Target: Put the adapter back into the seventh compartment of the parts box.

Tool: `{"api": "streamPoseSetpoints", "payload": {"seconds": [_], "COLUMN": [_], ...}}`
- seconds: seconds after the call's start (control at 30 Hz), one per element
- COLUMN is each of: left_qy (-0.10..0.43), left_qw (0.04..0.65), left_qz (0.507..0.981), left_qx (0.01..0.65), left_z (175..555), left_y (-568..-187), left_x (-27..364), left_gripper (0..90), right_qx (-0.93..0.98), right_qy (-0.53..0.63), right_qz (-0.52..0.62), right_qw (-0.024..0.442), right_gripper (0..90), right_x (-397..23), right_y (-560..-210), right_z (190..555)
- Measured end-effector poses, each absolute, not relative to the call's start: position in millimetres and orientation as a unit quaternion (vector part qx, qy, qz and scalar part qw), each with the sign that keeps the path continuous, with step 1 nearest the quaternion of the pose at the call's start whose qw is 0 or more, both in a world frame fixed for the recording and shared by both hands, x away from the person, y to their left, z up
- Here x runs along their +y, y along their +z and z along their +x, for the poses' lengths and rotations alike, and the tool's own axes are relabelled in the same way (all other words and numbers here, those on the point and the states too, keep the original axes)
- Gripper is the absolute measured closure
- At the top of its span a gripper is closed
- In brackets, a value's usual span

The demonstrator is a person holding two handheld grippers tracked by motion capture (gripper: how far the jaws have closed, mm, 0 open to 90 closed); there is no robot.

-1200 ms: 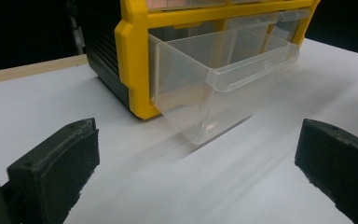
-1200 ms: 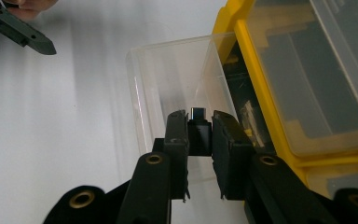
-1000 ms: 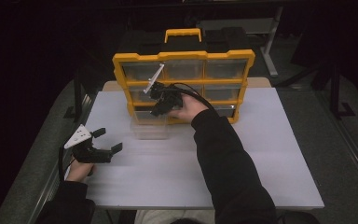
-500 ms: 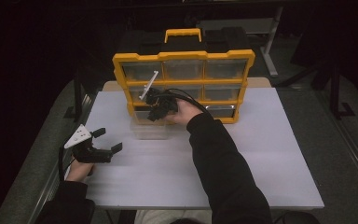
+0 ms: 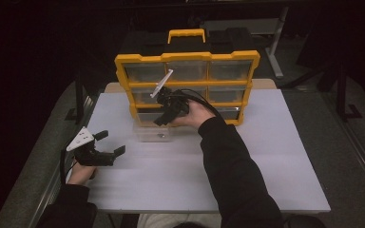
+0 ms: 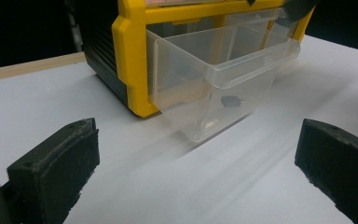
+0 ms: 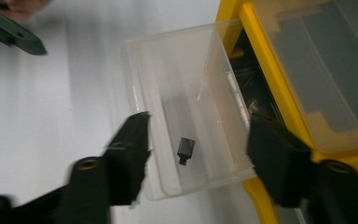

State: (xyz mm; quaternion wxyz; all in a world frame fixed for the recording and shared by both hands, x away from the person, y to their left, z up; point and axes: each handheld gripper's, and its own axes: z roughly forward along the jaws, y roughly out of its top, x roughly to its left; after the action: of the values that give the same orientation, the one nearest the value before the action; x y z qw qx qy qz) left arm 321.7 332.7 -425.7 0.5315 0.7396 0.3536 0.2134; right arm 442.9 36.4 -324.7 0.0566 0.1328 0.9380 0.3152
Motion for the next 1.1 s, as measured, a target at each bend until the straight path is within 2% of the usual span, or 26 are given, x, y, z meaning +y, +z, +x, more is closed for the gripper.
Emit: {"api": "streamPoseSetpoints", "payload": {"seconds": [0.1, 0.17, 0.33, 0.57, 1.1], "left_qy": [0.213, 0.214, 0.214, 0.214, 0.214], "left_qw": [0.53, 0.53, 0.531, 0.529, 0.525], "left_qz": [0.741, 0.741, 0.741, 0.743, 0.745], "left_qx": [0.353, 0.353, 0.352, 0.352, 0.351], "left_z": [321.6, 321.4, 321.4, 321.2, 321.3], "left_y": [-425.7, -425.6, -425.6, -425.7, -426.4], "left_x": [332.6, 332.6, 332.5, 332.0, 330.8], "left_gripper": [0.0, 0.0, 0.0, 0.0, 0.0], "right_qx": [0.936, 0.934, 0.931, 0.926, 0.909], "right_qy": [0.317, 0.317, 0.321, 0.331, 0.36], "right_qz": [0.139, 0.146, 0.151, 0.161, 0.193], "right_qw": [0.068, 0.074, 0.088, 0.086, 0.087], "right_gripper": [20.1, 15.1, 11.9, 0.6, 0.0], "right_x": [30.9, 27.1, 16.4, 0.1, -45.3], "right_y": [-322.3, -321.2, -320.2, -321.5, -329.9], "right_z": [440.0, 438.4, 435.0, 426.5, 410.1]}}
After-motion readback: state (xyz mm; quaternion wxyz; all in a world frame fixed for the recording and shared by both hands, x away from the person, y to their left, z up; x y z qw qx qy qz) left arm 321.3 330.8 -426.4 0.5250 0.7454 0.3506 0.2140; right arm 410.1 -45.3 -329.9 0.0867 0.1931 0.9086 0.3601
